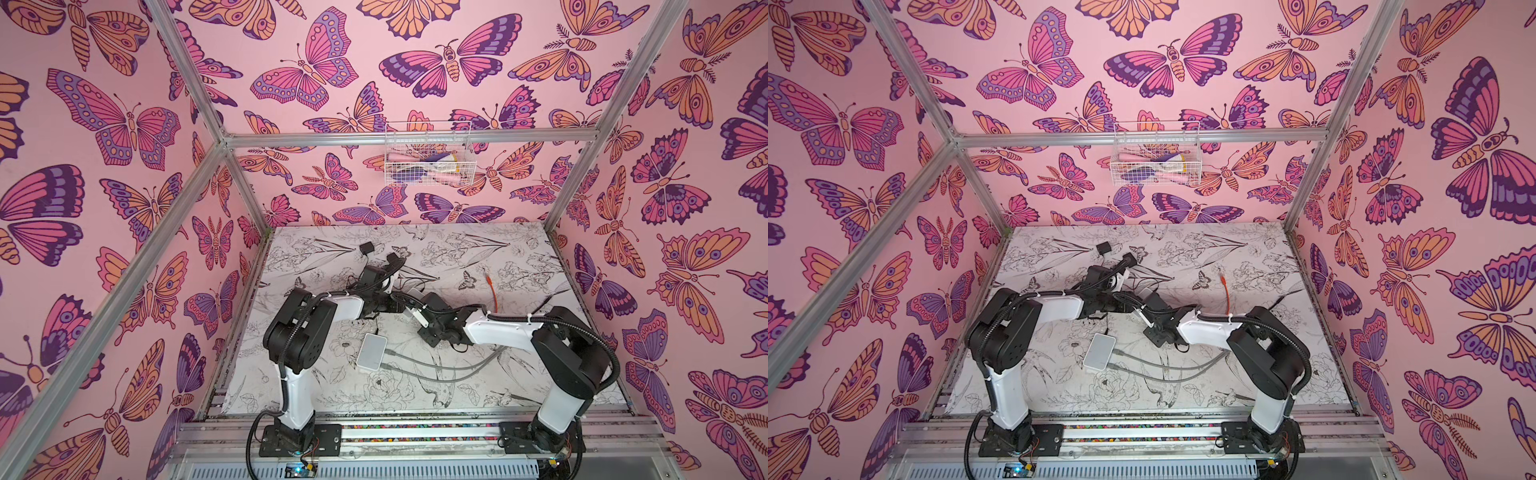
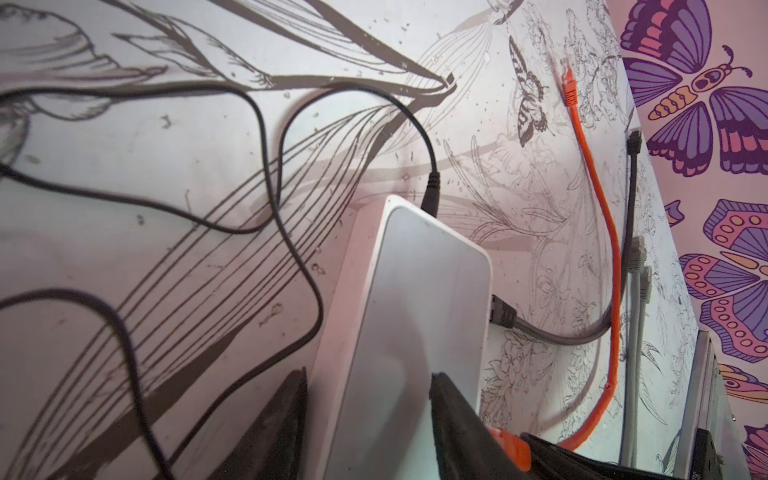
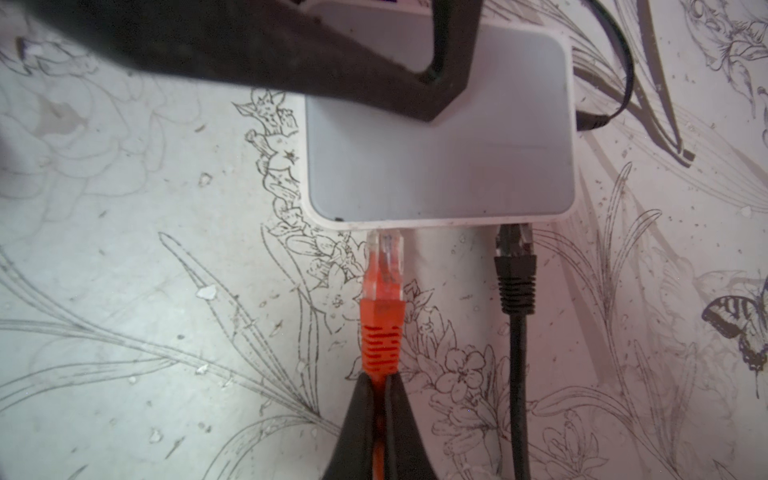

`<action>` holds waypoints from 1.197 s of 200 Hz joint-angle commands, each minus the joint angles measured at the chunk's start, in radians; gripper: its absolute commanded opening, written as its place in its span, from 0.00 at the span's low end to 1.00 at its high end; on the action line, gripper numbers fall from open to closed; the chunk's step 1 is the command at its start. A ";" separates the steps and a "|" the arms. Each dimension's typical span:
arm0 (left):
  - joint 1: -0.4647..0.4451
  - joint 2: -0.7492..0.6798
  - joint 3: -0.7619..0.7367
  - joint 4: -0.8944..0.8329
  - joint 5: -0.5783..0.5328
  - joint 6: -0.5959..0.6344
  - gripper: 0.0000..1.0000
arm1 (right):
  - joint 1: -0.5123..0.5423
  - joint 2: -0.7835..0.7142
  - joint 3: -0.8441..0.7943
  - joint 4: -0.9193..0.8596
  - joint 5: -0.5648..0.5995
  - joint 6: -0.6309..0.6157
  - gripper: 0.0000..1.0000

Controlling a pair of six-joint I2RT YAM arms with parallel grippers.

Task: Insert the plug into the switch port

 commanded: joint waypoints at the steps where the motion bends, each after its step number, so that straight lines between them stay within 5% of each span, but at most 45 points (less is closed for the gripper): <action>1: -0.026 -0.005 -0.046 -0.067 0.012 0.007 0.51 | 0.007 0.010 0.021 0.034 0.052 0.006 0.00; 33: -0.026 -0.006 -0.054 -0.068 0.006 0.012 0.50 | 0.008 0.032 0.047 0.004 0.109 0.005 0.00; 106: -0.026 -0.001 -0.054 -0.068 0.009 0.012 0.50 | 0.011 -0.004 -0.004 0.091 0.034 -0.015 0.00; 160: -0.017 -0.010 -0.039 -0.104 -0.020 0.031 0.50 | 0.002 0.000 0.026 0.025 0.149 -0.025 0.00; 239: 0.012 0.008 0.045 -0.152 -0.006 0.038 0.54 | -0.015 -0.005 0.024 0.037 0.104 -0.039 0.00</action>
